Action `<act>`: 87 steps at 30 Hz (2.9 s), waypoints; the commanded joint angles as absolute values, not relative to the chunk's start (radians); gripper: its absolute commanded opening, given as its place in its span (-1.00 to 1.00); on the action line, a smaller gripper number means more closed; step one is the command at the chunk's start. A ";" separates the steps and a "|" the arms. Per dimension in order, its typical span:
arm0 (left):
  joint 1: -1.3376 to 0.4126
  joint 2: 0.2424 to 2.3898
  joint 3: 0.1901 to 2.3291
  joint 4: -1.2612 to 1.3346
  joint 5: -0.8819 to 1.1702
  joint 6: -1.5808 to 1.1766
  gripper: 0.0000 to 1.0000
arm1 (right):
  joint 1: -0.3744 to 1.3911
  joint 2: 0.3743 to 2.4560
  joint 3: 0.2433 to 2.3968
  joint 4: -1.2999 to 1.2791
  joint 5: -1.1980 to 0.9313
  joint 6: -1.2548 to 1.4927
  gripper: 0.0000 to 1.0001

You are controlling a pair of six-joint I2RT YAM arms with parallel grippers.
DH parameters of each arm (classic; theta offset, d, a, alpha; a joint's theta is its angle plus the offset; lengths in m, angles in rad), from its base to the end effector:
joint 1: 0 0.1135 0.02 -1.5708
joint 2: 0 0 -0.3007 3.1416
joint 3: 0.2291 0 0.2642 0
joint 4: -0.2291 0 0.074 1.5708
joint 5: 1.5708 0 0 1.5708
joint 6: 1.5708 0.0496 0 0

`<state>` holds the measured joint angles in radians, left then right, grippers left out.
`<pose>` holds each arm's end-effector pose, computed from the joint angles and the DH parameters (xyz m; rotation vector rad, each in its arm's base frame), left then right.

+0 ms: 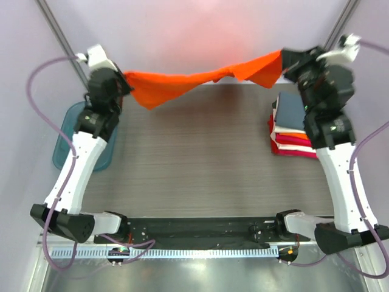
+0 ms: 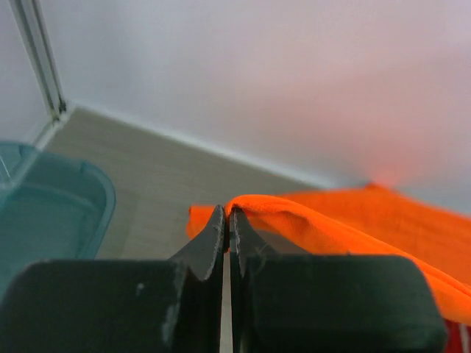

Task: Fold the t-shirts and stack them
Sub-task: Flatten the tshirt out, then fold the tshirt

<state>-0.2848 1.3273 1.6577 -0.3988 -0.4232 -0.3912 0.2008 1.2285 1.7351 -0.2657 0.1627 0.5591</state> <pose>0.2844 -0.0620 0.5374 -0.4066 1.5846 -0.1716 0.2312 0.0389 0.6034 0.3774 1.2990 0.5345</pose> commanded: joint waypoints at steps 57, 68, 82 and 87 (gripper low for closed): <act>-0.281 0.767 0.503 -0.338 -0.256 -0.930 -0.99 | 0.120 1.210 0.974 -0.337 0.046 0.555 -0.98; -0.282 0.867 0.499 -0.255 -0.245 -0.914 -1.00 | 0.121 1.353 1.075 -0.334 0.021 0.535 -0.98; -0.282 1.000 0.549 -0.268 -0.268 -0.882 -0.99 | 0.120 1.472 1.181 -0.347 0.012 0.506 -0.97; -0.279 1.023 0.557 -0.250 -0.287 -0.893 -1.00 | 0.121 1.509 1.210 -0.350 0.014 0.505 -0.98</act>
<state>-0.2848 1.0138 0.5152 -0.2947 -0.2481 -0.9047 0.1223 1.5013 1.1568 -0.3676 0.0227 0.5236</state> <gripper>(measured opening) 0.008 0.023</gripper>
